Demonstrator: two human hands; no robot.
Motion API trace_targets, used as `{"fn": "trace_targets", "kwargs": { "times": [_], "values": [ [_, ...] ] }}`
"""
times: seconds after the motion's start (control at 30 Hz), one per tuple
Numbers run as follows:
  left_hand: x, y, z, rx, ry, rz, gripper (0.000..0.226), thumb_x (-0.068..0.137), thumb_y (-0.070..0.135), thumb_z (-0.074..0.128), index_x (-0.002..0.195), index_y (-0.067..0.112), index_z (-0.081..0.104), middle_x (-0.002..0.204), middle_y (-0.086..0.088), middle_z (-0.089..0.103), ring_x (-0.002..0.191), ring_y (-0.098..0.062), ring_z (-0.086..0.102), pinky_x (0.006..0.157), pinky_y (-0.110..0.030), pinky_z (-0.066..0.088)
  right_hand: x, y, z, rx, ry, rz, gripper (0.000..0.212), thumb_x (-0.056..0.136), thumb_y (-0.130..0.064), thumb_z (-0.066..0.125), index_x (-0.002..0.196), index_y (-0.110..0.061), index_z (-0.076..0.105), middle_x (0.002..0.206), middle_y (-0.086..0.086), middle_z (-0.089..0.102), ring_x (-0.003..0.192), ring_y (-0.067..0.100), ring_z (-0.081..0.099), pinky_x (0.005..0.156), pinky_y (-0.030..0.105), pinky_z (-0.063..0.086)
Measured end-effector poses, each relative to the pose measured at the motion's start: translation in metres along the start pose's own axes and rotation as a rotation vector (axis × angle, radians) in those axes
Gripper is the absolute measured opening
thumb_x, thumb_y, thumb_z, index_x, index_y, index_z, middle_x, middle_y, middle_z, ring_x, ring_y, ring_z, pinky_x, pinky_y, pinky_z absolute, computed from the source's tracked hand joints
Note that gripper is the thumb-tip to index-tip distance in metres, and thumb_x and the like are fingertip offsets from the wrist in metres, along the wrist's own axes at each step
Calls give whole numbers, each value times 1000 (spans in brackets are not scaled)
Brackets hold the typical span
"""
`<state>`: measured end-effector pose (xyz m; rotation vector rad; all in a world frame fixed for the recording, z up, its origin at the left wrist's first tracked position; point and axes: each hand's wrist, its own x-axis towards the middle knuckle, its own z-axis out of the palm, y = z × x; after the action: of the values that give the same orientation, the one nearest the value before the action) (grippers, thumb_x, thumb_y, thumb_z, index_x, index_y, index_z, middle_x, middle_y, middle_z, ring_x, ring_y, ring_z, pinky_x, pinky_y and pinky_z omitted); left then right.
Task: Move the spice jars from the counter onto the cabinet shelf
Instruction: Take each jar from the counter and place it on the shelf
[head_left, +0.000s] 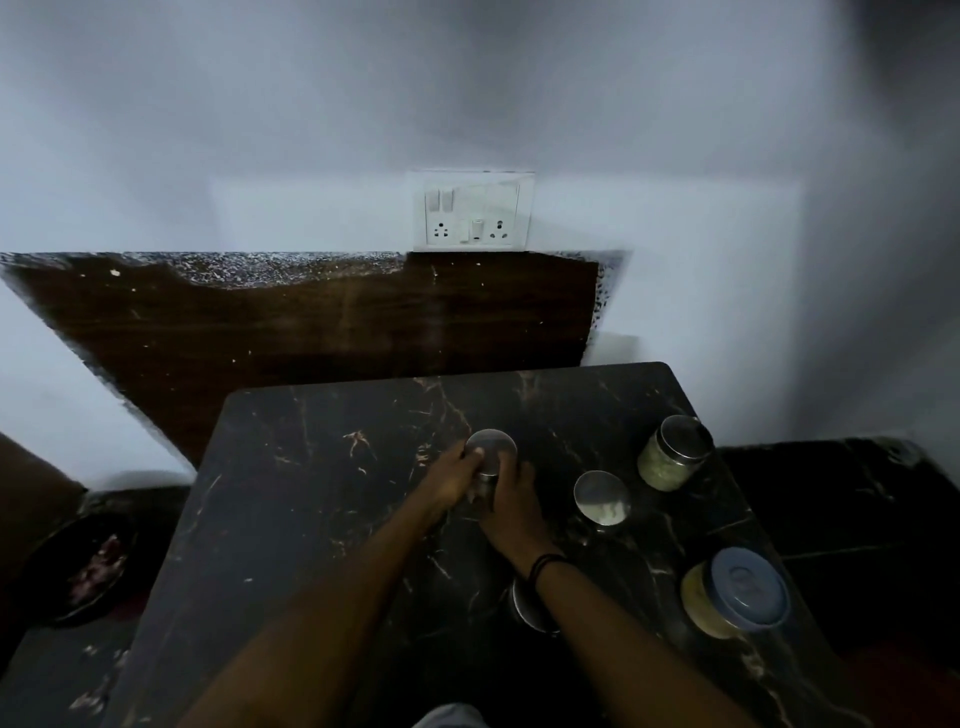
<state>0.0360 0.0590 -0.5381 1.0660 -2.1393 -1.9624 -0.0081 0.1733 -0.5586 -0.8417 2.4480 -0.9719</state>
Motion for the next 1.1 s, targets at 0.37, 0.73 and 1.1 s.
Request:
{"fn": "trace_targets", "kwargs": {
  "times": [0.37, 0.73, 1.1],
  "values": [
    [-21, 8, 2, -170, 151, 119, 33, 106, 23, 38, 117, 5, 63, 106, -15, 69, 96, -25, 68, 83, -37, 57, 18, 1, 3, 49, 196, -78, 87, 83, -39, 72, 151, -26, 19, 152, 6, 36, 135, 28, 38, 103, 38, 42],
    [-31, 19, -41, -193, 222, 224, 17, 100, 23, 50, 101, 12, 62, 102, -7, 68, 86, -11, 68, 72, -23, 51, 29, -26, -62, 683, -47, -125, 75, 75, -30, 78, 137, -25, 37, 132, -4, 51, 118, 16, 55, 91, 28, 50],
    [-46, -9, -39, -511, 101, 78, 19, 94, 27, 59, 104, 13, 66, 107, -15, 69, 94, -27, 65, 88, -46, 55, 13, -18, -39, 1079, -148, 123, 35, 83, -33, 59, 114, -16, 63, 117, 18, 67, 102, 35, 66, 76, 43, 57]
  ]
}}
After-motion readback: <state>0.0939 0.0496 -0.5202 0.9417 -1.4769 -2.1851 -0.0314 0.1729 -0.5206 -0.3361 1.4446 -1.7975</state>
